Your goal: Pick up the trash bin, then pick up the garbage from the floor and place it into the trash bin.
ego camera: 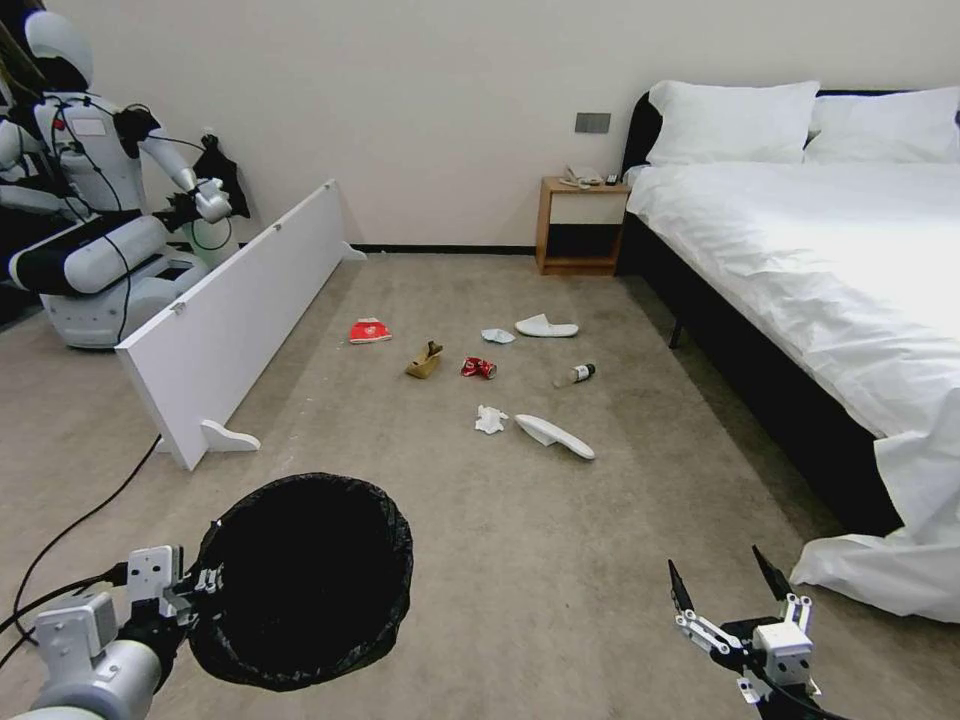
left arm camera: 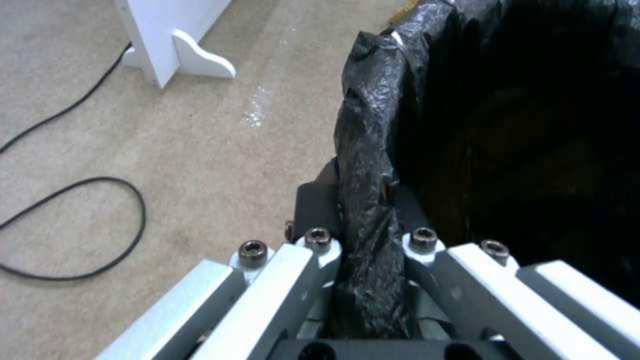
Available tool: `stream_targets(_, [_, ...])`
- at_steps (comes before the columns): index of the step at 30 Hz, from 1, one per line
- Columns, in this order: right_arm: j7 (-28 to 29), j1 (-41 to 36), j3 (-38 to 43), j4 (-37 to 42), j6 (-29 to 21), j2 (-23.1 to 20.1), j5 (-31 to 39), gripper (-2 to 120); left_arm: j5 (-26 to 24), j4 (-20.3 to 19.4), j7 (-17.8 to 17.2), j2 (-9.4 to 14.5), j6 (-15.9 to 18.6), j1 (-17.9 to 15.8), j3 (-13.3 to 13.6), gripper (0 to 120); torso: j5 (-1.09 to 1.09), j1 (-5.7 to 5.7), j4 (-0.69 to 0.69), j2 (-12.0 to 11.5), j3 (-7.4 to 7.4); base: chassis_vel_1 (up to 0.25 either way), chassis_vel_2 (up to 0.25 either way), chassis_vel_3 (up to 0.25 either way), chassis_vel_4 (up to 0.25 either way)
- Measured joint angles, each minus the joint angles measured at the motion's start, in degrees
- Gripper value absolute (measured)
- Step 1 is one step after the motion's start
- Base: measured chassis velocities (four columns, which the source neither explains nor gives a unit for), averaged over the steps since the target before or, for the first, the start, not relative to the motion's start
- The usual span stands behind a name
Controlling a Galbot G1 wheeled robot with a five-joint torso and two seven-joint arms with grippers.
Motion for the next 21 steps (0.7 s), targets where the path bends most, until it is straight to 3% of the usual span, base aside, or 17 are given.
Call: stream_targets(21, [-0.9, 0.0, 0.2, 0.1, 0.1, 0.1, 0.4, 100, -0.3, -0.1, 0.0, -0.2, 0.0, -0.1, 0.4, 4, 0.0, 0.0, 0.01, 0.0, 0.0, -0.092, 0.086, 0.089, -0.094])
